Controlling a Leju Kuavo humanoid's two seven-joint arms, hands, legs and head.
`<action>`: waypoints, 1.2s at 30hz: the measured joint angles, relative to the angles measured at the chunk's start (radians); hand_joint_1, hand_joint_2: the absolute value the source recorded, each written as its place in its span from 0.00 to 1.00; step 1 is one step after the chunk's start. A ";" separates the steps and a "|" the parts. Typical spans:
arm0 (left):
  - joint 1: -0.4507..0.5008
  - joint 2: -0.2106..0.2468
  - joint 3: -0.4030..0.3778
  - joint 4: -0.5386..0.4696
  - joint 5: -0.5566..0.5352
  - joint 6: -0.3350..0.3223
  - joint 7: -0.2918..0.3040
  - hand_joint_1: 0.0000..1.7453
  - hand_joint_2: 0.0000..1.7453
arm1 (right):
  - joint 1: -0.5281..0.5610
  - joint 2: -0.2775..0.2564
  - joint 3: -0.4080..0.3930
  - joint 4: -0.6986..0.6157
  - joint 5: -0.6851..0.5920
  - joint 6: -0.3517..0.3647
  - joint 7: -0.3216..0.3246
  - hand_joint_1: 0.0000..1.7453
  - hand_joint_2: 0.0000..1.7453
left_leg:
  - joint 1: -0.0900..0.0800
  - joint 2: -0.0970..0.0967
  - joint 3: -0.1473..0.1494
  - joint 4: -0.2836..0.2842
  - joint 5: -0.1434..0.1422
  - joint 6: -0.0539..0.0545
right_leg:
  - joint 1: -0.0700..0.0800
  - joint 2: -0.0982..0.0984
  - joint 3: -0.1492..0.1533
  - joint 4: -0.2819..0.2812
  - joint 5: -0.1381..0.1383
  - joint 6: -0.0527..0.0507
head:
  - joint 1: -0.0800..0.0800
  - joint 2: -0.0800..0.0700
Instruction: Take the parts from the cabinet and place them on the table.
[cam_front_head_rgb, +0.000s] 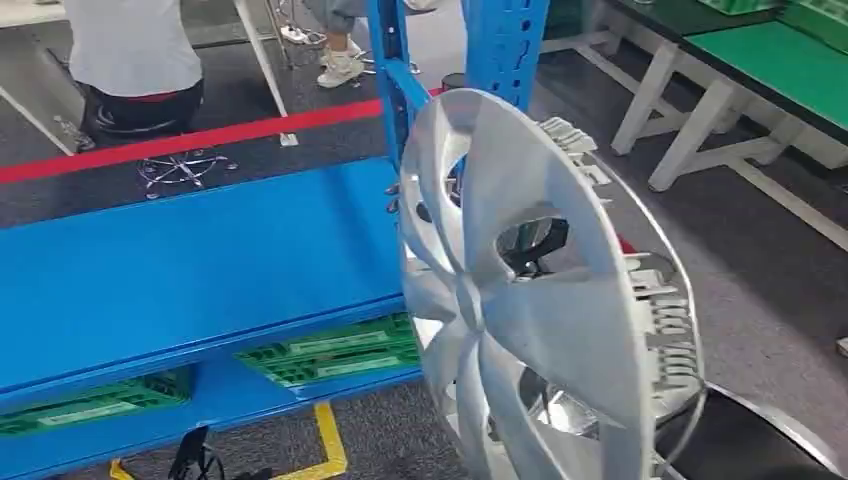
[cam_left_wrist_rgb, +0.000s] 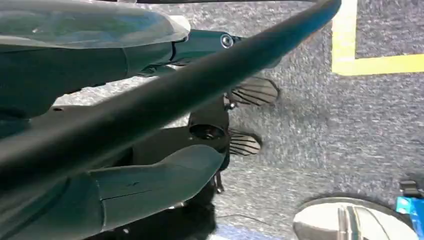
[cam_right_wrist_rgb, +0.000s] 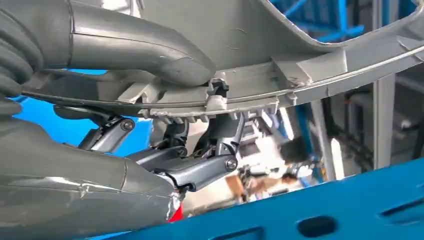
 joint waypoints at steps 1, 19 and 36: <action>-0.002 0.005 0.000 0.000 0.000 0.000 0.000 0.00 1.00 | -0.002 0.002 0.003 0.000 0.000 0.001 0.000 1.00 1.00 | -0.005 -0.003 -0.010 0.019 -0.006 -0.012 | 0.011 0.004 0.016 -0.016 -0.011 -0.011 | 0.011 0.000; 0.003 0.002 0.000 0.000 0.002 0.001 0.002 0.00 1.00 | -0.009 0.015 0.010 0.004 -0.006 0.001 -0.006 1.00 1.00 | -0.023 -0.006 -0.017 0.035 -0.021 0.006 | 0.038 0.023 -0.033 -0.020 0.043 -0.051 | -0.062 0.000; 0.009 0.001 0.000 0.000 0.002 0.001 0.002 0.00 1.00 | -0.007 0.014 0.010 0.010 -0.008 0.001 -0.006 1.00 1.00 | -0.036 0.005 -0.046 0.025 0.014 0.008 | 0.048 0.011 0.034 -0.040 -0.013 -0.084 | -0.008 0.000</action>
